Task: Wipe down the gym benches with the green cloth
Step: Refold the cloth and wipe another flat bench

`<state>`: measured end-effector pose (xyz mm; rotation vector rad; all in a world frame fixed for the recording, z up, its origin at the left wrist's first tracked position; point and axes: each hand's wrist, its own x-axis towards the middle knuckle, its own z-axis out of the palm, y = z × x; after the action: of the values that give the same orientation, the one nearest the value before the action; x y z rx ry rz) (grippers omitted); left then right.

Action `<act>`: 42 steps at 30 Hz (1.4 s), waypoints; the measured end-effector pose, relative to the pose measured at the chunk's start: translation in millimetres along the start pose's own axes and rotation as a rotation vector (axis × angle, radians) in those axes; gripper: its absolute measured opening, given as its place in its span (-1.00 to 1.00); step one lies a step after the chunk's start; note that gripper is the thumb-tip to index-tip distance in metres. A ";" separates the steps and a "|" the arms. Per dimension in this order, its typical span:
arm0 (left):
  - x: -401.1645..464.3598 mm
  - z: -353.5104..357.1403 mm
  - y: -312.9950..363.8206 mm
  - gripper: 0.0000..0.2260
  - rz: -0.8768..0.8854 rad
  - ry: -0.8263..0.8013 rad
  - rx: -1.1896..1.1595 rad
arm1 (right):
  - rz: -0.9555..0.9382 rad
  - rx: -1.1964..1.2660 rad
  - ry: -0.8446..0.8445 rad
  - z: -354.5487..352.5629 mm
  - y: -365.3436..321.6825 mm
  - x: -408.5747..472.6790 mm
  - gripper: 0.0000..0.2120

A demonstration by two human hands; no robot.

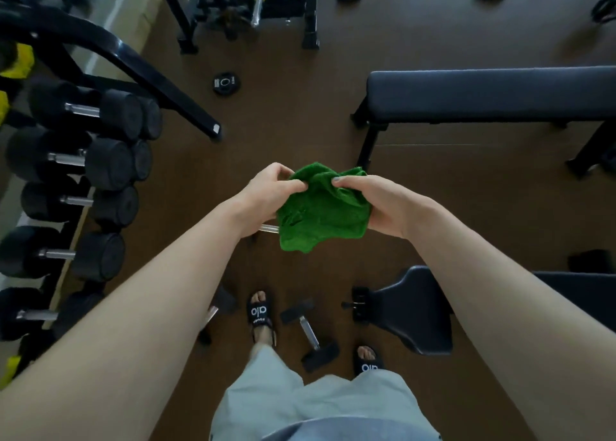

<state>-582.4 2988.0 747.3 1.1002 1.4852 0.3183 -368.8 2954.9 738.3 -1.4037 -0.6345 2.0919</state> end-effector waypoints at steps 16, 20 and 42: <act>148.1 -124.0 65.0 -0.76 -0.058 -0.401 0.117 | -0.042 0.072 0.079 66.5 -82.9 101.7 -0.65; 180.5 -107.9 101.1 -0.78 0.001 -0.383 0.148 | -0.094 0.106 0.204 37.7 -105.7 114.6 -0.63; 463.4 122.8 316.7 -0.88 0.172 -0.334 0.860 | -0.134 -0.029 0.700 -317.6 -242.0 241.6 -0.63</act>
<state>-265.5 3458.8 657.5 1.8568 1.2306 -0.4241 -106.6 3322.2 619.4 -1.8982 -0.4449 1.3502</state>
